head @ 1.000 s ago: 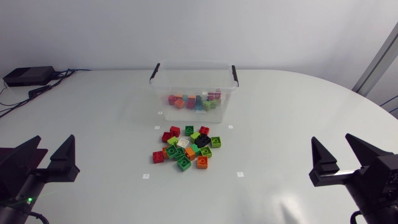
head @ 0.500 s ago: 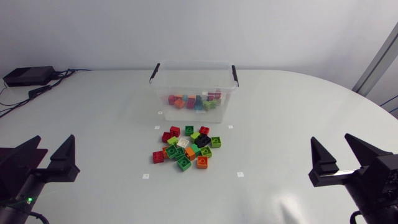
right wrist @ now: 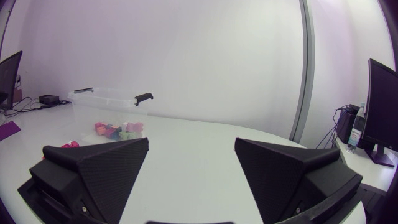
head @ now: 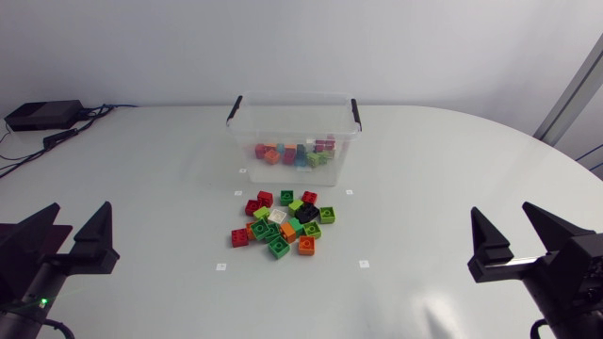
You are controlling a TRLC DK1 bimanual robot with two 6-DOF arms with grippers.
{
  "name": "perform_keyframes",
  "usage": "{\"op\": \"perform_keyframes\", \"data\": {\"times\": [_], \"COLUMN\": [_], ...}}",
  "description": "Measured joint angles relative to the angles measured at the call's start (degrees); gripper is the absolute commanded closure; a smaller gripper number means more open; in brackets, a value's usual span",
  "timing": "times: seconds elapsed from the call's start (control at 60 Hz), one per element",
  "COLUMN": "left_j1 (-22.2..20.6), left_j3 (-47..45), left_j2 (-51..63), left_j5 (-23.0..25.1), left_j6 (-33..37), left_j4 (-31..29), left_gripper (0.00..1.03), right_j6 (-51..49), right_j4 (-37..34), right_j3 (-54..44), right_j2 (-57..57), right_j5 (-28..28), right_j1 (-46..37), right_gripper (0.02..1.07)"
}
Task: Place the duplo bricks in the container
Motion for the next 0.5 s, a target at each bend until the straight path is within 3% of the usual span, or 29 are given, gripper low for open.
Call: {"op": "perform_keyframes", "data": {"times": [0.267,0.5], "left_j1": [-0.02,-2.64], "left_j3": [4.37,14.34], "left_j2": [1.22,11.78], "left_j5": [0.00,0.00], "left_j6": [0.00,-0.02], "left_j4": [-1.16,-3.08], "left_gripper": [0.06,0.06], "right_j6": [0.02,0.00], "right_j4": [-0.33,-0.31], "right_j3": [1.51,6.95], "right_j2": [0.24,5.40], "right_j5": [0.04,0.17], "right_j1": [0.02,1.01], "right_gripper": [0.07,0.07]}}
